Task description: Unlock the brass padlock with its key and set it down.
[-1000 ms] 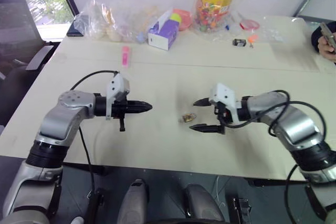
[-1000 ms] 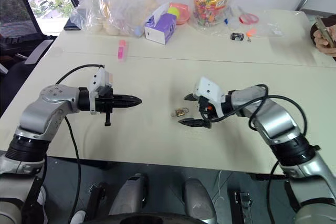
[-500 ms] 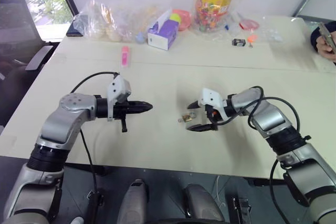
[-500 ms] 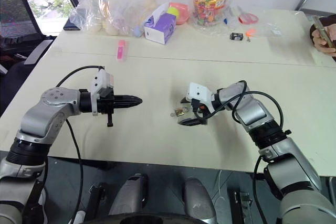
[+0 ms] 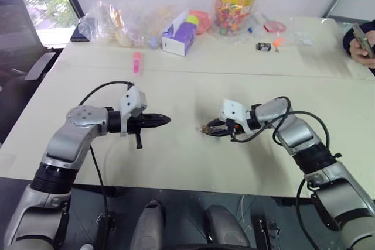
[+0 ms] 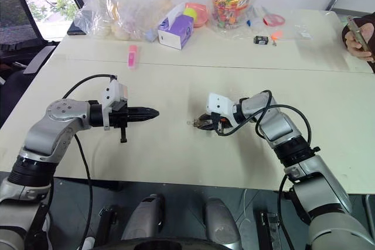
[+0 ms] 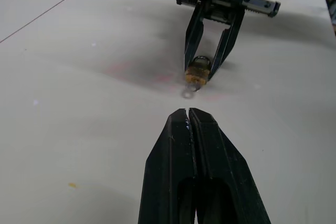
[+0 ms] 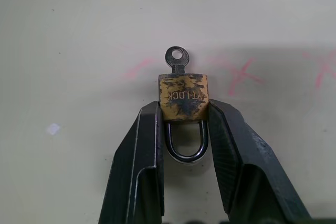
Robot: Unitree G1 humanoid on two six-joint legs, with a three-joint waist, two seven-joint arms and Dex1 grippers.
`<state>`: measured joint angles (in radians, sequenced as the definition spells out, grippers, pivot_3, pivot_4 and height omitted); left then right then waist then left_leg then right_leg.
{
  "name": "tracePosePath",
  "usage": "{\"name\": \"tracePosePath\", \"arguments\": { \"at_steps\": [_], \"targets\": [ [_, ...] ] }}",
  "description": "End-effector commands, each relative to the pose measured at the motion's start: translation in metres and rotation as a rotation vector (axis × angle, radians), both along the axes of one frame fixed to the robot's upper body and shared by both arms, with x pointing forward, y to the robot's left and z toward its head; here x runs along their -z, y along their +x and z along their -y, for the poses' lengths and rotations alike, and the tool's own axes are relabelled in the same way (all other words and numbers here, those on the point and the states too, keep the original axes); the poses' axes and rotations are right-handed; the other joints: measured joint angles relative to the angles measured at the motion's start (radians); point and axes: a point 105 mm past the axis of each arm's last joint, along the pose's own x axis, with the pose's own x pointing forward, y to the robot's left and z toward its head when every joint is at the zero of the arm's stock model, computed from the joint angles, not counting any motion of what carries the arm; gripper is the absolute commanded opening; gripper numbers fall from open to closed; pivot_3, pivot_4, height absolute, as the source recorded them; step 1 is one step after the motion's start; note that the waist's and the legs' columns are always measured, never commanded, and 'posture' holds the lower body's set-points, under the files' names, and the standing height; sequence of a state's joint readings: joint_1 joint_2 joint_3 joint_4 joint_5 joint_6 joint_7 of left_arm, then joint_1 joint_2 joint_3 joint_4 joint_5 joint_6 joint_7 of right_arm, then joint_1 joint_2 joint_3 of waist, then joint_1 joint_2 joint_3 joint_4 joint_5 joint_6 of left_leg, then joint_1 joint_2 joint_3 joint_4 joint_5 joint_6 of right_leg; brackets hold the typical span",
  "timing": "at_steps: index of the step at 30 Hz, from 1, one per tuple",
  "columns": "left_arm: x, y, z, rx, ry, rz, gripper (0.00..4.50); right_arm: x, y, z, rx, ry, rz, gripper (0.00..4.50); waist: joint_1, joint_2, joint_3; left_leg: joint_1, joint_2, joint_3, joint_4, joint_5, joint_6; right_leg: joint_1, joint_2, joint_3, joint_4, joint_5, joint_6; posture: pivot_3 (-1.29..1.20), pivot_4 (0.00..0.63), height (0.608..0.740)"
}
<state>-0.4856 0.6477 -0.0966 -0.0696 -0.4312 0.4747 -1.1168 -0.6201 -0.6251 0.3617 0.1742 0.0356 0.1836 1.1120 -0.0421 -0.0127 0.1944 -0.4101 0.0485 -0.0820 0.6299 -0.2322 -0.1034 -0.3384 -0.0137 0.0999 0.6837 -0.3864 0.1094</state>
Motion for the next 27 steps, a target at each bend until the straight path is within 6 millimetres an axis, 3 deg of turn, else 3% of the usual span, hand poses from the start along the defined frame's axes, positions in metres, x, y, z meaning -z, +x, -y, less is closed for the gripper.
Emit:
{"name": "tracePosePath", "arguments": {
  "at_steps": [1, 7, 10, 19, 27],
  "targets": [
    [-0.024, 0.012, 0.0, -0.006, -0.085, 0.001, 0.0, -0.052, 0.014, 0.01, 0.067, 0.043, 0.365, 0.66, 0.0, 0.0, 0.0, 0.0, 0.0, 0.0, 0.0, 0.0, 0.0, 0.0, 0.0, 0.0, 0.001, 0.0, 0.0, 0.0, 0.15, 0.74],
    [-0.05, 0.027, 0.022, 0.054, -0.217, -0.088, 0.0, -0.093, 0.005, 0.015, 0.063, 0.033, 0.707, 0.66, 0.0, 0.0, 0.0, -0.001, 0.0, 0.0, -0.001, 0.0, 0.0, 0.0, 0.0, 0.0, 0.0, 0.0, 0.0, 0.0, 0.15, 0.74],
    [-0.055, 0.03, 0.032, 0.101, -0.246, -0.137, 0.77, -0.104, -0.003, 0.009, 0.055, 0.045, 0.789, 0.66, -0.003, 0.0, 0.0, -0.001, 0.0, 0.0, -0.001, 0.0, 0.0, -0.001, 0.0, 0.0, 0.0, 0.0, 0.0, 0.0, 0.15, 0.74],
    [-0.061, 0.041, 0.047, 0.142, -0.259, -0.147, 4.34, -0.105, -0.019, 0.0, 0.034, 0.034, 0.846, 0.66, -0.001, 0.0, 0.0, -0.001, 0.0, 0.0, 0.0, 0.0, 0.0, -0.001, 0.0, 0.0, 0.0, 0.0, 0.0, 0.0, 0.15, 0.74],
    [-0.063, 0.038, 0.05, 0.176, -0.292, -0.184, 4.43, -0.113, -0.026, -0.006, 0.011, 0.044, 0.881, 0.66, -0.001, 0.0, 0.0, -0.001, 0.0, 0.0, 0.0, 0.0, 0.0, -0.001, 0.0, 0.0, 0.0, 0.0, 0.0, 0.0, 0.15, 0.74]
  ]
}}
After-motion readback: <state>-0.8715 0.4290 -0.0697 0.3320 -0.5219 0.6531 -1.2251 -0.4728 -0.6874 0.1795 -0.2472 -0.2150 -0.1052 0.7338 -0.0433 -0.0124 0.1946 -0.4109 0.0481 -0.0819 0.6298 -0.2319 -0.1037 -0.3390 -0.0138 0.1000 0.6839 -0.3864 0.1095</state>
